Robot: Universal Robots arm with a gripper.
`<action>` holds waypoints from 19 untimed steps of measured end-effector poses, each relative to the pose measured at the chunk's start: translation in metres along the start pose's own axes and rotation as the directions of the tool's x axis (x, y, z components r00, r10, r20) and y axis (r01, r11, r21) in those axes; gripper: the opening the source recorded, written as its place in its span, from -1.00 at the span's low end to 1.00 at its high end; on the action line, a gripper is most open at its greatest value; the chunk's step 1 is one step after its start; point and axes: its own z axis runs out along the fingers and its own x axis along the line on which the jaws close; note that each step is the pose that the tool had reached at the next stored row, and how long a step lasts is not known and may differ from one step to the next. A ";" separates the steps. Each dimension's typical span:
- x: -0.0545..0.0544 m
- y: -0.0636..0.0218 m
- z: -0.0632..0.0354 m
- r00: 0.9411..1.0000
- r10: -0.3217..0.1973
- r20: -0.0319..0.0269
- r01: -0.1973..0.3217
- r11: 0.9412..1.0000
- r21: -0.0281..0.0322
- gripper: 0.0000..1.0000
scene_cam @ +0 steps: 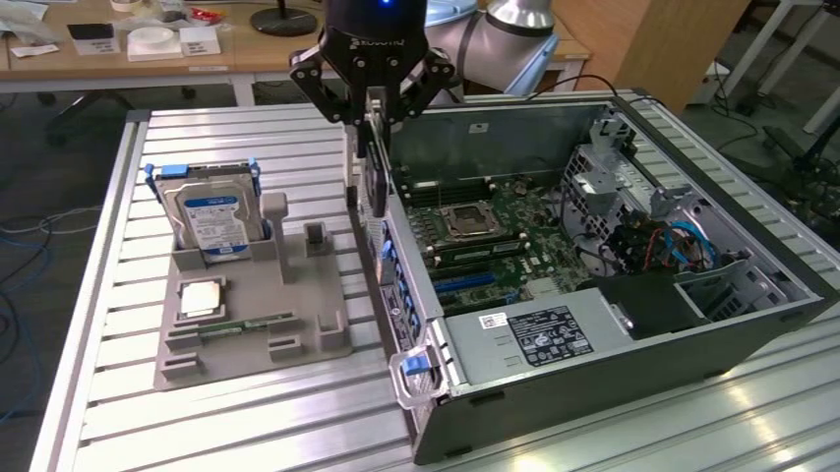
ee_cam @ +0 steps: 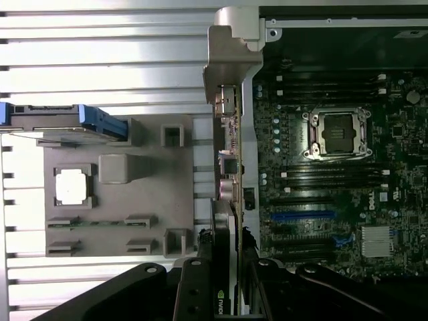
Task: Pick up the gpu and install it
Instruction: 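Pick up the gpu and move the gpu toward the slot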
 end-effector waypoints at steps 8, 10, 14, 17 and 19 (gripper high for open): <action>-0.007 0.0004 0.0002 1.000 0.000 0.000 0.000 1.000 0.000 -0.47; -0.009 0.0005 0.0003 1.000 0.000 0.000 0.000 1.000 0.000 -0.47; -0.011 0.0007 0.0003 1.000 0.000 0.000 0.000 1.000 0.000 -0.47; -0.014 0.0008 0.0004 1.000 0.000 0.000 0.000 1.000 0.000 -0.47; -0.015 0.0009 0.0004 1.000 0.000 0.000 0.000 1.000 0.000 -0.47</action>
